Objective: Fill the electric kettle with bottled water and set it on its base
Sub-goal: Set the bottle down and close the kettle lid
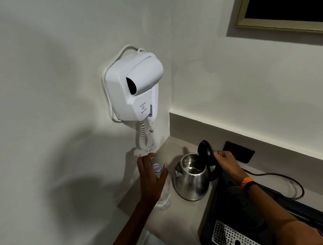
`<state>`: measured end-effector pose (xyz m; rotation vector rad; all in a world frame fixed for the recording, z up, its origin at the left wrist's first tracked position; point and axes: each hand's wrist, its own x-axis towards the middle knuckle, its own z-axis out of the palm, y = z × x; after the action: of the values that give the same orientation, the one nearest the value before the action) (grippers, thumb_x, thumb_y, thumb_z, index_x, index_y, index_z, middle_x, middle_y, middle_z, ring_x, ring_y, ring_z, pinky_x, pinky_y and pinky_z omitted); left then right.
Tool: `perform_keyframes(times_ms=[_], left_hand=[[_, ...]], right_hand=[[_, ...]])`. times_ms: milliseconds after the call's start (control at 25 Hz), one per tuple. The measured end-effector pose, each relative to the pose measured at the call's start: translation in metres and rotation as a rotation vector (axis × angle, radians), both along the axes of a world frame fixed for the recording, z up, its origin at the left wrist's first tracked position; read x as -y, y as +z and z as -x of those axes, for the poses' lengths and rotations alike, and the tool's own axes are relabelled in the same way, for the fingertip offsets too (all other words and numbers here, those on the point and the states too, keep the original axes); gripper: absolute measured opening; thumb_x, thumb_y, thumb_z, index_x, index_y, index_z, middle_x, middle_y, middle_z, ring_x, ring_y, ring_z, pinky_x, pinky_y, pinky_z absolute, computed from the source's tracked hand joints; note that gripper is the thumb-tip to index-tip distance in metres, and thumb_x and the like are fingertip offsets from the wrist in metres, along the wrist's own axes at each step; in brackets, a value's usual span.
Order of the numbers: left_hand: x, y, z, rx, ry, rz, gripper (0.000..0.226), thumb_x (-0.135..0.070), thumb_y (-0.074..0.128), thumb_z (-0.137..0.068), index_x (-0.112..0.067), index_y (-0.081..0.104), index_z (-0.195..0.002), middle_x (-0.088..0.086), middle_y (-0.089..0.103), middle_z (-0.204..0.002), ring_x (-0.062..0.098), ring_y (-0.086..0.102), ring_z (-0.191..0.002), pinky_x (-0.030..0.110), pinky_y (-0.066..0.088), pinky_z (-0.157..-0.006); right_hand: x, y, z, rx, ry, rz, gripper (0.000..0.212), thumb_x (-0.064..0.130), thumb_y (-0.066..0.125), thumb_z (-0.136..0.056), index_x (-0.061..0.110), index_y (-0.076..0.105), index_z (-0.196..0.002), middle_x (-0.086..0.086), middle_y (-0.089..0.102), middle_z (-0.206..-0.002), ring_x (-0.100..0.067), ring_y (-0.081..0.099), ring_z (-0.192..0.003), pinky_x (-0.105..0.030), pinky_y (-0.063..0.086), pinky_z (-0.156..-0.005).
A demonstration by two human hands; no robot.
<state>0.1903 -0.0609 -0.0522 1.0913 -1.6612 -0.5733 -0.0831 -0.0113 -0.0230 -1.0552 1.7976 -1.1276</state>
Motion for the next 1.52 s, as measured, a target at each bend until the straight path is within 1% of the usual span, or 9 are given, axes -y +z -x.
perform_keyframes(times_ms=[160, 360, 440, 680, 800, 1000, 1160, 1360, 1520], left_hand=[[0.014, 0.011, 0.002, 0.164, -0.113, 0.211, 0.028, -0.017, 0.05, -0.097, -0.009, 0.062, -0.121, -0.004, 0.048, -0.114, 0.012, 0.05, -0.105, 0.013, 0.04, -0.097], [0.027, -0.004, -0.002, 0.408, -0.088, 0.432, 0.036, -0.027, 0.042, -0.108, -0.008, 0.072, -0.105, 0.005, 0.066, -0.088, 0.022, 0.059, -0.085, 0.034, 0.051, -0.078], [0.021, -0.008, -0.002, 0.352, -0.065, 0.379, 0.042, -0.033, 0.041, -0.109, -0.007, 0.073, -0.098, 0.005, 0.066, -0.085, 0.019, 0.062, -0.078, 0.028, 0.05, -0.076], [0.008, 0.002, 0.003, 0.093, -0.158, 0.128, 0.036, -0.034, 0.051, -0.103, -0.007, 0.074, -0.105, -0.008, 0.058, -0.102, -0.01, 0.057, -0.097, 0.005, 0.042, -0.089], [0.001, 0.004, 0.005, 0.017, -0.12, 0.037, 0.054, -0.055, 0.042, -0.103, -0.013, 0.075, -0.113, -0.015, 0.046, -0.108, 0.003, 0.06, -0.097, 0.01, 0.047, -0.087], [-0.007, 0.001, 0.003, -0.077, -0.188, -0.083, 0.025, -0.038, 0.046, -0.101, -0.038, 0.063, -0.12, -0.013, 0.061, -0.112, 0.016, 0.067, -0.1, 0.027, 0.053, -0.089], [0.001, 0.003, -0.01, -0.226, -0.266, -0.149, 0.015, -0.032, 0.054, -0.096, -0.018, 0.054, -0.102, 0.007, 0.053, -0.103, 0.029, 0.064, -0.093, 0.034, 0.05, -0.086], [-0.002, 0.005, -0.02, -0.172, -0.185, -0.085, 0.024, -0.025, 0.047, -0.099, -0.007, 0.063, -0.095, 0.011, 0.056, -0.099, 0.015, 0.061, -0.092, 0.024, 0.048, -0.083], [-0.004, 0.005, -0.02, -0.239, -0.112, -0.052, 0.03, -0.007, 0.041, -0.098, -0.026, 0.064, -0.104, 0.005, 0.065, -0.104, 0.015, 0.062, -0.1, 0.03, 0.049, -0.092]], right_hand=[[0.009, 0.008, -0.012, -0.251, 0.003, -0.029, 0.029, 0.029, 0.061, -0.097, 0.014, 0.078, -0.079, -0.006, 0.079, -0.078, -0.019, 0.075, -0.079, -0.036, 0.056, -0.075], [0.017, 0.008, -0.031, -0.564, 0.101, -0.11, 0.051, 0.061, 0.055, -0.085, 0.02, 0.078, -0.104, -0.005, 0.078, -0.082, -0.028, 0.074, -0.085, -0.045, 0.061, -0.079], [0.021, 0.003, -0.036, -0.684, 0.119, -0.154, 0.049, 0.058, 0.057, -0.088, 0.014, 0.075, -0.1, -0.008, 0.072, -0.089, -0.035, 0.067, -0.099, -0.049, 0.058, -0.085], [0.024, -0.019, -0.047, -0.986, 0.202, -0.263, 0.05, 0.05, 0.046, -0.101, 0.03, 0.05, -0.147, -0.011, 0.055, -0.136, -0.033, 0.042, -0.13, -0.054, 0.038, -0.103], [0.025, -0.028, -0.05, -1.029, 0.152, -0.246, 0.049, 0.05, 0.045, -0.101, 0.03, 0.051, -0.146, -0.011, 0.056, -0.134, -0.033, 0.044, -0.128, -0.056, 0.036, -0.103], [0.024, -0.028, -0.052, -1.021, 0.12, -0.235, 0.049, 0.049, 0.047, -0.101, 0.03, 0.053, -0.145, -0.01, 0.057, -0.133, -0.033, 0.044, -0.128, -0.055, 0.035, -0.103], [0.023, -0.028, -0.052, -0.986, 0.09, -0.228, 0.051, 0.052, 0.048, -0.099, 0.032, 0.054, -0.145, -0.008, 0.057, -0.134, -0.032, 0.043, -0.128, -0.054, 0.033, -0.103], [0.024, -0.026, -0.054, -0.96, 0.09, -0.239, 0.052, 0.053, 0.048, -0.098, 0.031, 0.054, -0.145, -0.009, 0.056, -0.135, -0.032, 0.042, -0.13, -0.055, 0.033, -0.105], [0.022, -0.025, -0.055, -0.957, 0.102, -0.236, 0.054, 0.054, 0.046, -0.099, 0.031, 0.05, -0.148, -0.008, 0.053, -0.137, -0.031, 0.042, -0.131, -0.056, 0.031, -0.108]])
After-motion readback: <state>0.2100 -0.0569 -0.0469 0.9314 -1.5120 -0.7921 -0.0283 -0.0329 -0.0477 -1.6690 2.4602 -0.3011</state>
